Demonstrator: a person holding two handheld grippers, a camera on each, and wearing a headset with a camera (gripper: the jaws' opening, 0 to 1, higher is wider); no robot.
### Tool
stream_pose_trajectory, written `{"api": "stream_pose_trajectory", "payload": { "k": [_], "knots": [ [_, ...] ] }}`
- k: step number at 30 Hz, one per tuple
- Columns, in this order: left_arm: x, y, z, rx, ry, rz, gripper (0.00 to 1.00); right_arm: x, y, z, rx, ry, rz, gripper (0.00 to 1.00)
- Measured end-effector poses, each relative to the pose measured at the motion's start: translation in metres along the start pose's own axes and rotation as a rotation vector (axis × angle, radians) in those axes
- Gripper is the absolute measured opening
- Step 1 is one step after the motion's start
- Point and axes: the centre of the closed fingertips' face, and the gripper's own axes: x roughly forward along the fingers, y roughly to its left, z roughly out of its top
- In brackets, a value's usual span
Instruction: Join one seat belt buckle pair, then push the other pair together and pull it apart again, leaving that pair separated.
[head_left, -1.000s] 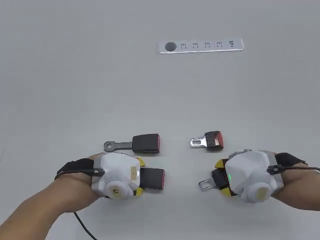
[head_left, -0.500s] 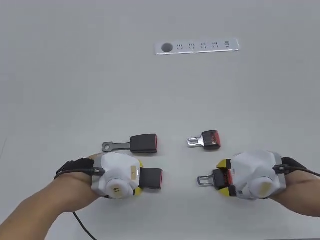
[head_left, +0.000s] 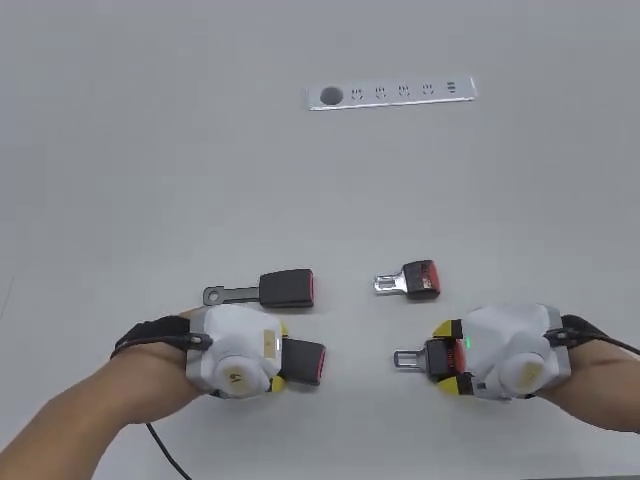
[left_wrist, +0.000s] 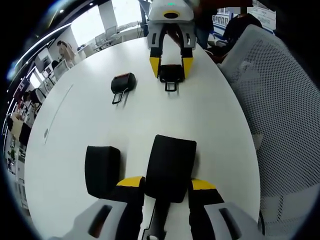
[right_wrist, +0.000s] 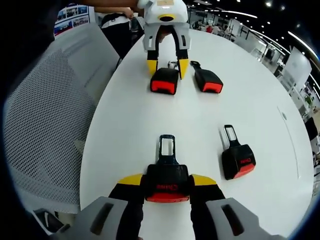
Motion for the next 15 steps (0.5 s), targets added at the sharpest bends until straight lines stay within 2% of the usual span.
{"api": "stream_pose_trajectory", "payload": {
  "k": [3, 15],
  "knots": [
    [0.0006, 0.0005, -0.0011, -0.011, -0.011, 0.001, 0.35, 0.0002, 0.0017, -0.0047, -0.019, 0.022, 0.008, 0.34],
    [0.0018, 0.0028, -0.0045, -0.045, -0.034, 0.024, 0.34, 0.0000, -0.0005, -0.0058, 0.013, 0.009, 0.014, 0.33]
  ]
}}
